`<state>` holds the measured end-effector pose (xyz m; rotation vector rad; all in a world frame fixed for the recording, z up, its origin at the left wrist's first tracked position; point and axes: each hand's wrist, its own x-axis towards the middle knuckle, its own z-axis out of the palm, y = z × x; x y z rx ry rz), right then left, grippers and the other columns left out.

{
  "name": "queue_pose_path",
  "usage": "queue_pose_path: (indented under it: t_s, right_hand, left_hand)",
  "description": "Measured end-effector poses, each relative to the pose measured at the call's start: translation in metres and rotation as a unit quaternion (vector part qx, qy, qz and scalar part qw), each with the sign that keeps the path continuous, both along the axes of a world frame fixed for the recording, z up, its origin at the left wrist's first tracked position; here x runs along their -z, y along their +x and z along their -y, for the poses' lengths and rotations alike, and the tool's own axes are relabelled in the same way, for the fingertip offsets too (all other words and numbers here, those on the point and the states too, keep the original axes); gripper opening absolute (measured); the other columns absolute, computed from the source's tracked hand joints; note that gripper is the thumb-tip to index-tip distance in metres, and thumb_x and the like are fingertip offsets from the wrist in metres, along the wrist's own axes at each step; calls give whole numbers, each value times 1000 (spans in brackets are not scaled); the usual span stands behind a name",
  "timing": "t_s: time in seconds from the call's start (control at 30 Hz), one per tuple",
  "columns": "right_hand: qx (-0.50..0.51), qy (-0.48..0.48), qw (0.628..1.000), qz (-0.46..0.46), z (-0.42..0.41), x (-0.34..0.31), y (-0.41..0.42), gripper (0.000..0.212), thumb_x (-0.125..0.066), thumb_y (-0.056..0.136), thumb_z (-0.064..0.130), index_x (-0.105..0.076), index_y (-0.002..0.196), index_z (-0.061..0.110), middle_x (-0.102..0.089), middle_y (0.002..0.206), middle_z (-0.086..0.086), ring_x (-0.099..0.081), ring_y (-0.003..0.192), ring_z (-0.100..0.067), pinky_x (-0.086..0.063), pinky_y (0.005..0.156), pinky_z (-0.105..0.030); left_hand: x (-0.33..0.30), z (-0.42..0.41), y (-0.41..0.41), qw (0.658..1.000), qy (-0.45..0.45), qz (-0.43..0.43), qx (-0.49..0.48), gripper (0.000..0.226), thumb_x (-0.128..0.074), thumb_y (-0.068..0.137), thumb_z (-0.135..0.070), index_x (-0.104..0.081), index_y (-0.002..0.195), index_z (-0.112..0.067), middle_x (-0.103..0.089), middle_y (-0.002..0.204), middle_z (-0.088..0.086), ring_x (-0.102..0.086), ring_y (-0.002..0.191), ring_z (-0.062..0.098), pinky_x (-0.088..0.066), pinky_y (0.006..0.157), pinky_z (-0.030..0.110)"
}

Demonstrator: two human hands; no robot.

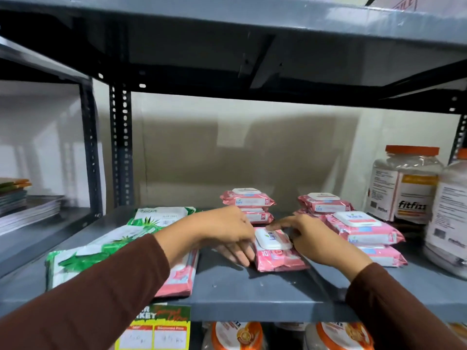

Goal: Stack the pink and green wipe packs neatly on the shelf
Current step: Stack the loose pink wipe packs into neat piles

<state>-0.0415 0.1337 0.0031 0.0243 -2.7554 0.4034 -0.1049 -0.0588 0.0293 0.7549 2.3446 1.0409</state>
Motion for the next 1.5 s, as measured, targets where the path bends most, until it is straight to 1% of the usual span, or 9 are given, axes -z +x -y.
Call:
queue_pose_path:
  t_s: [0.13, 0.23, 0.33, 0.43, 0.7, 0.97, 1.1, 1.37, 1.5]
  right_hand:
    - [-9, -1, 999, 45, -2, -7, 16, 60, -50, 83, -9, -67, 130, 24, -70, 127, 3, -57, 96, -3, -39, 71, -2]
    - [8, 18, 999, 33, 4, -3, 26, 41, -66, 84, 8, -72, 122, 22, -76, 111, 0, -52, 70, -1, -36, 58, -6]
    - [9, 29, 1000, 2, 12, -2, 31, 36, -84, 71, 35, -73, 104, 30, -67, 104, 7, -53, 78, -5, -38, 63, -13]
    - [-7, -19, 1000, -1, 13, 0, 27, 35, -87, 67, 40, -60, 89, 31, -62, 100, 14, -58, 90, -9, -47, 73, -18]
    - [9, -20, 1000, -15, 17, 9, 13, 42, -84, 74, 31, -64, 110, 35, -68, 114, 9, -61, 97, -12, -49, 82, -29]
    - [-20, 23, 1000, 9, 65, -19, 11, 81, -55, 63, 79, -59, 127, 29, -63, 129, 10, -58, 121, -15, -48, 100, -36]
    - [-105, -32, 992, 58, 142, -30, 16, 68, -58, 71, 80, -65, 114, 27, -71, 106, 6, -66, 97, -14, -54, 85, -37]
    - [-45, 109, 976, 185, 193, -35, 0, 90, -65, 69, 75, -47, 136, 18, -67, 119, -6, -61, 113, -28, -49, 85, -36]
    - [-67, 118, 970, 202, 191, -38, 10, 98, -67, 62, 79, -49, 136, 18, -68, 122, -5, -62, 111, -26, -52, 94, -40]
  left_hand:
    - [2, 1, 3, 985, -95, -134, 44, 52, -83, 76, -37, -70, 117, -8, -77, 94, 5, -73, 86, 21, -60, 89, 35]
    - [4, 4, -4, 936, -166, -309, 22, 65, -89, 59, -43, -73, 116, -17, -76, 114, 1, -71, 106, 23, -57, 94, 40]
    - [2, 10, -12, 899, -162, -402, -58, 52, -82, 63, -25, -74, 114, -18, -75, 114, 5, -70, 108, 27, -58, 90, 39]
    - [-7, 24, -10, 901, -178, -388, -79, 41, -83, 70, -30, -76, 108, -17, -77, 109, 4, -70, 103, 27, -58, 88, 39]
    - [-41, 125, 9, 908, -69, -368, -187, 11, -84, 76, -22, -78, 84, -23, -79, 70, -8, -66, 50, -8, -59, 65, 24]
    - [-6, 173, 15, 918, -154, -323, -172, 52, -68, 74, -67, -69, 120, -43, -62, 125, -22, -62, 114, 6, -49, 101, 31]
    - [2, 179, 7, 937, -97, -279, -189, 33, -72, 75, -55, -77, 105, -40, -72, 110, -21, -64, 99, -4, -49, 88, 22]
    - [-5, 189, -6, 955, -77, -227, -175, 24, -73, 69, -54, -80, 89, -43, -73, 80, -36, -68, 90, -1, -52, 81, 26]
    - [-9, 194, -10, 961, -82, -211, -159, 37, -71, 65, -61, -81, 91, -38, -79, 96, -8, -70, 98, 24, -51, 95, 42]
